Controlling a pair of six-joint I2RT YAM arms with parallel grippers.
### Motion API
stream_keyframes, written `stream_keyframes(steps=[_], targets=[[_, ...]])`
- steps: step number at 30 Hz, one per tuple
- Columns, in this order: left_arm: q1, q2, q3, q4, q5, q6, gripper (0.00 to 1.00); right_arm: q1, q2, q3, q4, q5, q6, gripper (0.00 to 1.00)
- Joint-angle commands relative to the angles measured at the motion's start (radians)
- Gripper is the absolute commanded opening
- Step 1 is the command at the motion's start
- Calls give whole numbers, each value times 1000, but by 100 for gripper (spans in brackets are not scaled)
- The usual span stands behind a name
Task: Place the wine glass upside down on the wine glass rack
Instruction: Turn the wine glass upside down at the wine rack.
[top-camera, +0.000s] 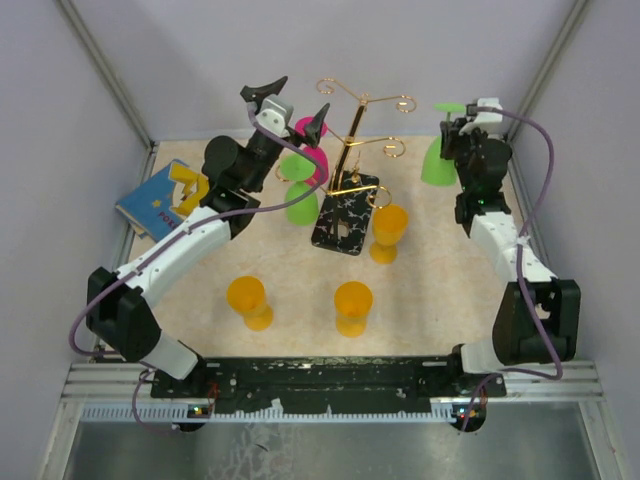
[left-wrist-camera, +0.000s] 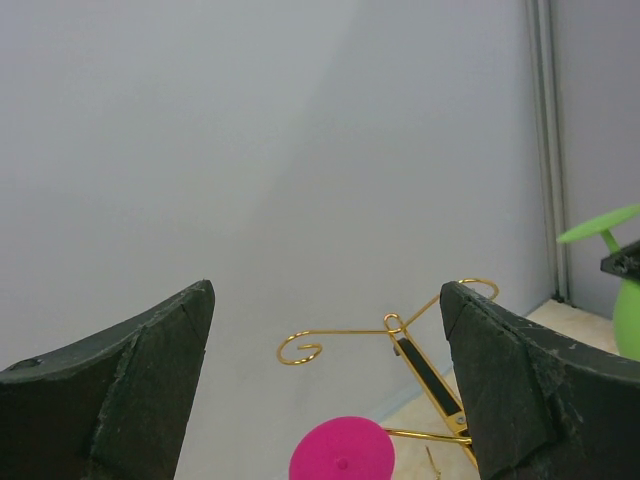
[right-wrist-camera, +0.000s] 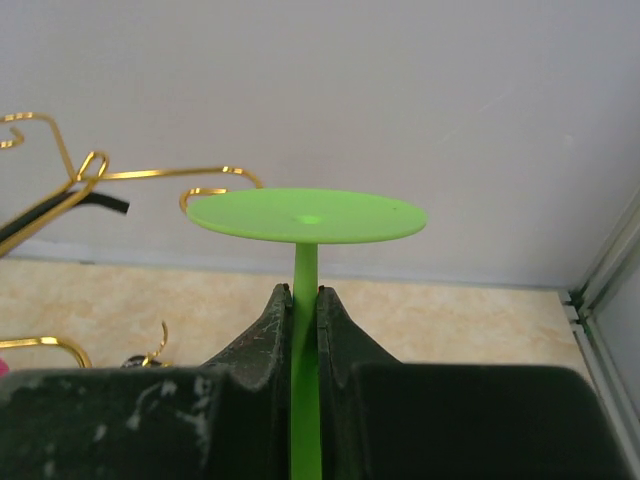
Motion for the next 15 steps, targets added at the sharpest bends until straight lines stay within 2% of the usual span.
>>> stream_keyframes(steps=[1,8,15], targets=[[28,-54,-3,-7,-39,-5,99,3,-1,-72,355,-87,-52,0],[43,-78,-22,-13,-60,2,99,4,37,-20,318,-175,68,0],[59,-88,-42,-8,-56,-8,99,12,41,-4,229,-185,71,0]])
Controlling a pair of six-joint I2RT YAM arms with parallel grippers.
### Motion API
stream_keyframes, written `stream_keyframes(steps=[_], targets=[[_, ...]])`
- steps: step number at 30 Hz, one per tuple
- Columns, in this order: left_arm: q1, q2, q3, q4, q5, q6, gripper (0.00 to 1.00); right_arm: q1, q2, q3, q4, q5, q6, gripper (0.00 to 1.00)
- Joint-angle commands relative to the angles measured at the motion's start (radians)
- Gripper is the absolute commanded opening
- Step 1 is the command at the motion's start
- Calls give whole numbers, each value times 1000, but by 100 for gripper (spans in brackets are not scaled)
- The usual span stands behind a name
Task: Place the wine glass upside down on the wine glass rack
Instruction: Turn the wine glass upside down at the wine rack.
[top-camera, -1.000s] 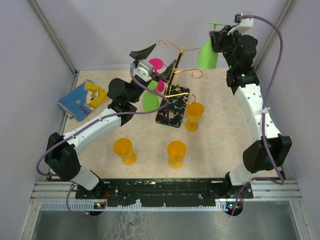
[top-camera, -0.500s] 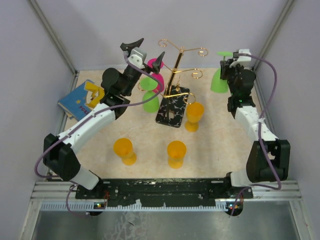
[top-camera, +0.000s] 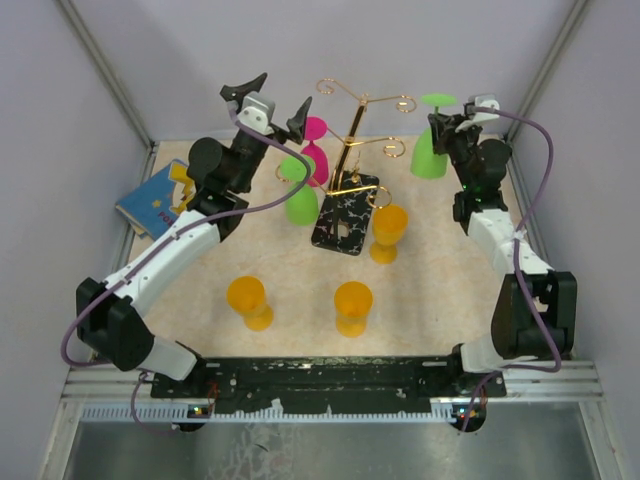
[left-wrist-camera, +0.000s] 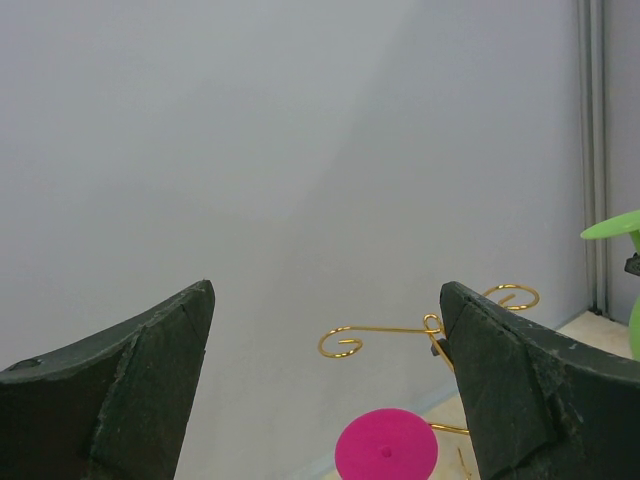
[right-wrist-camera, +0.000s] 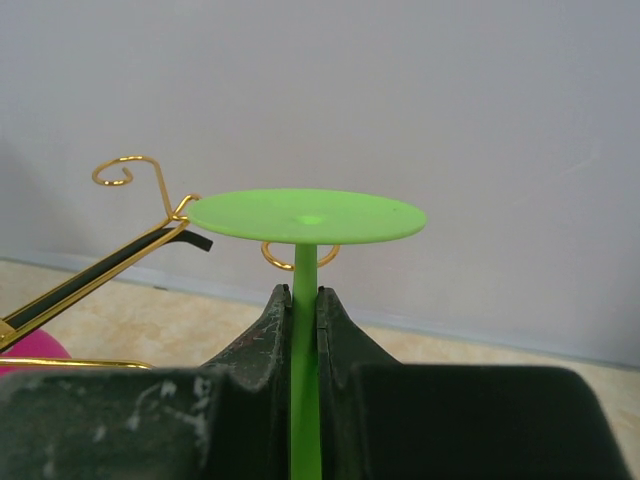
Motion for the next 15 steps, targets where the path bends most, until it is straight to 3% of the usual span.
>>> stream_keyframes(steps=[1,15], targets=[[16,-22,-11,5,-8,-9,99,9,-3,39,28,-11,15,0],[31,-44,-51,25,7,-31,99,13,2,73,53,-9,67,0]])
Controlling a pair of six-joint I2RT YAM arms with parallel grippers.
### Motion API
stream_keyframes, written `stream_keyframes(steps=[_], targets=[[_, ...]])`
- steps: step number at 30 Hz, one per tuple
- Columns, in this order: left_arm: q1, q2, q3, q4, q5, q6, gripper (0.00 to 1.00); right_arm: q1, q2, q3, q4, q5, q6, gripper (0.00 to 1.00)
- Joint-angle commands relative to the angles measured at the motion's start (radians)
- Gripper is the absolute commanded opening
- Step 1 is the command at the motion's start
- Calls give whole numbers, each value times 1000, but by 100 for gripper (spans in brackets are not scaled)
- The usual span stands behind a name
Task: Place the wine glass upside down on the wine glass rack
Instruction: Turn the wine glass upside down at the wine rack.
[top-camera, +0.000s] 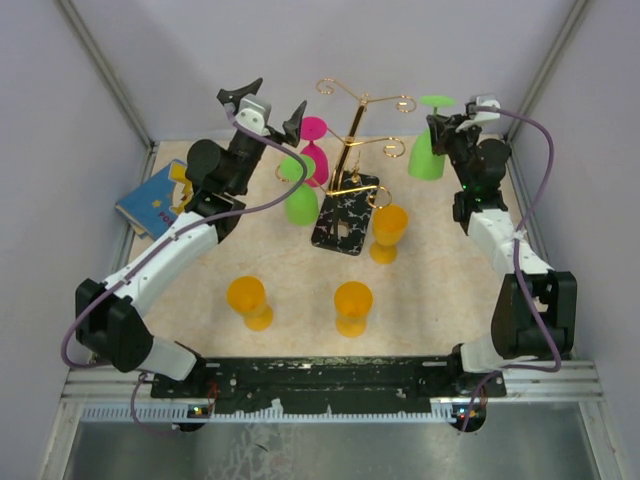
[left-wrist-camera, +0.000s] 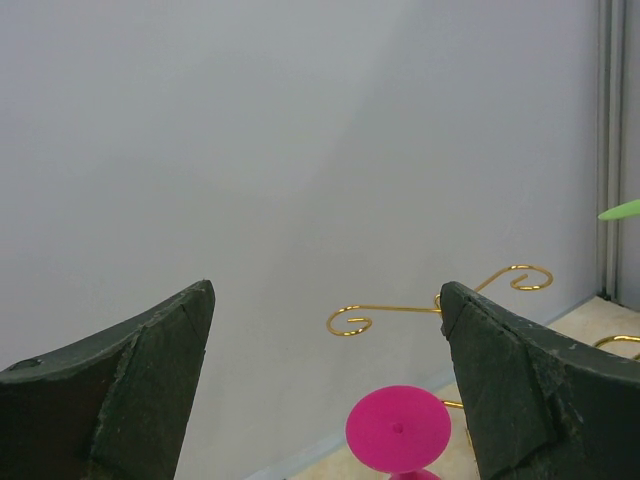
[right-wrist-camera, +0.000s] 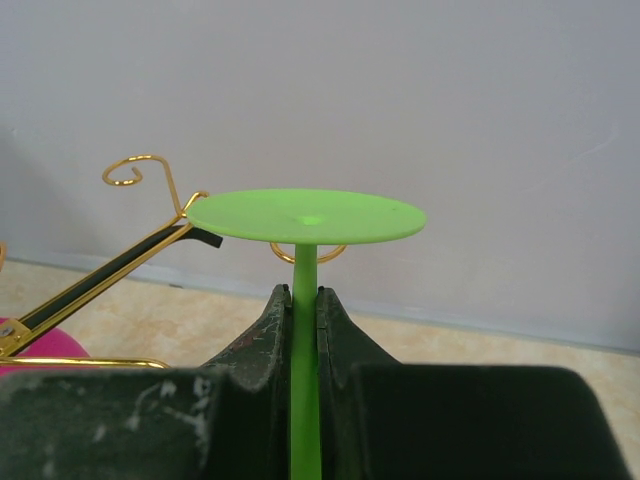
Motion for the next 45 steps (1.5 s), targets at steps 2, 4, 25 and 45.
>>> stream_keyframes(steps=[2,4,25,45], targets=[[9,-39,-25,25,7,-22,99,14,14,89,64,-7,25,0],[11,-40,-33,25,8,-24,99,21,22,95,61,-10,24,0],[24,48,-11,-11,52,-42,99,138,137,-1,274,113,-113,0],[70,107,42,10,93,-43,99,143,291,41,405,168,-78,0]])
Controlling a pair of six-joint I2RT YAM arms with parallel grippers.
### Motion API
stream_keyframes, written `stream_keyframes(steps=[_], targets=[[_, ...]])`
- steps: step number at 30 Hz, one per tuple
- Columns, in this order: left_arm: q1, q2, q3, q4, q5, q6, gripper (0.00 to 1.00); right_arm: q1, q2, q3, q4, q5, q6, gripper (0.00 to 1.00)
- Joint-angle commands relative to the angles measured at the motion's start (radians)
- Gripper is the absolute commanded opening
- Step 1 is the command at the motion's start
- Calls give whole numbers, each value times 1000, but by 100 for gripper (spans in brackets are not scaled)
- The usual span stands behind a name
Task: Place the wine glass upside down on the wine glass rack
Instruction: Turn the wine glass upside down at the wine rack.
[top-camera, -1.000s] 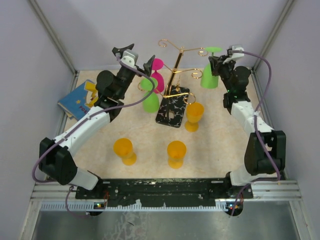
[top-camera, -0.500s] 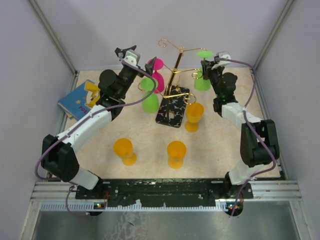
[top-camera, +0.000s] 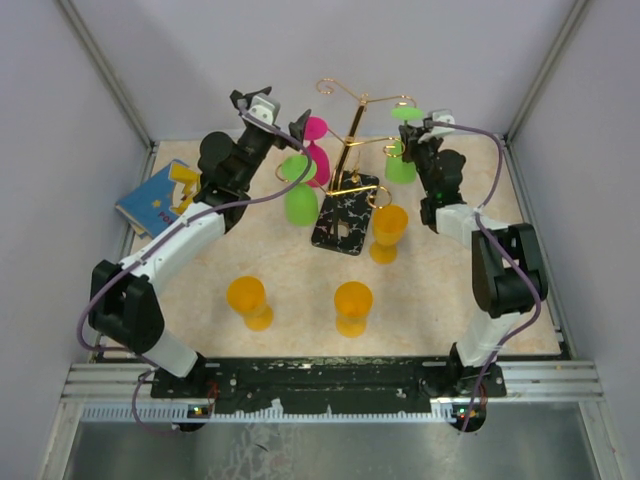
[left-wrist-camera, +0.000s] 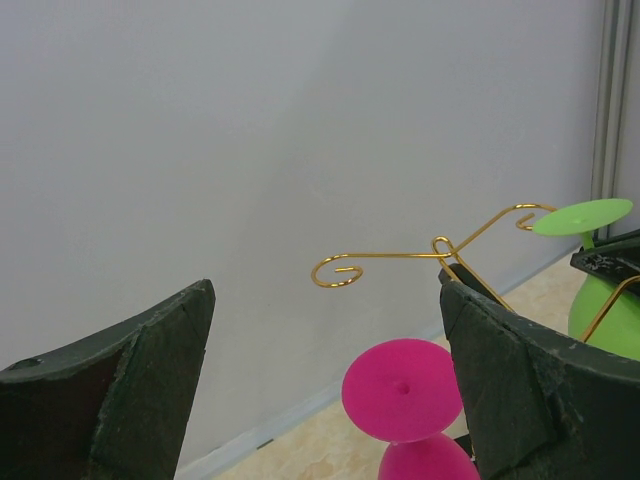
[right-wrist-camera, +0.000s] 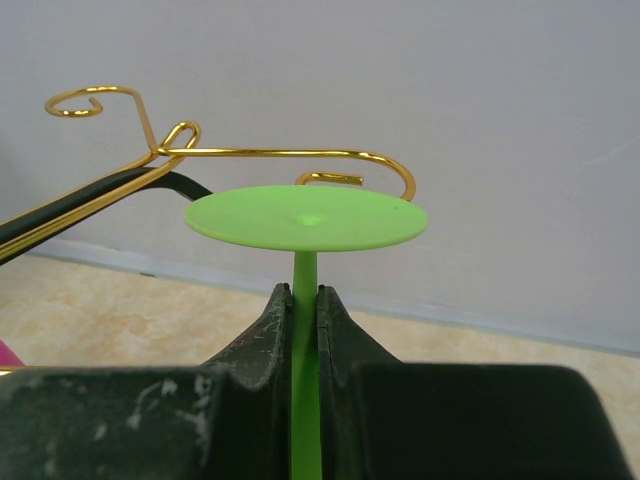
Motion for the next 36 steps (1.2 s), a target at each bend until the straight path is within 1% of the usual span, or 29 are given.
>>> stream_keyframes(steps=[1,7,16,26,36], targets=[[18,9,39,28,24,-8,99,5,7,53,107,14,19,0],[35,18,41,43,38,-15,99,4,57,82,160,-51,32,0],[59,23,42,52,58,-28,99,1,130,93,283,-106,65,0],[74,37,46,64,73,-40,99,6,170,136,287,-102,48,0],[87,37,33,75,77,-54,99,10,212,217,225,-80,27,0]])
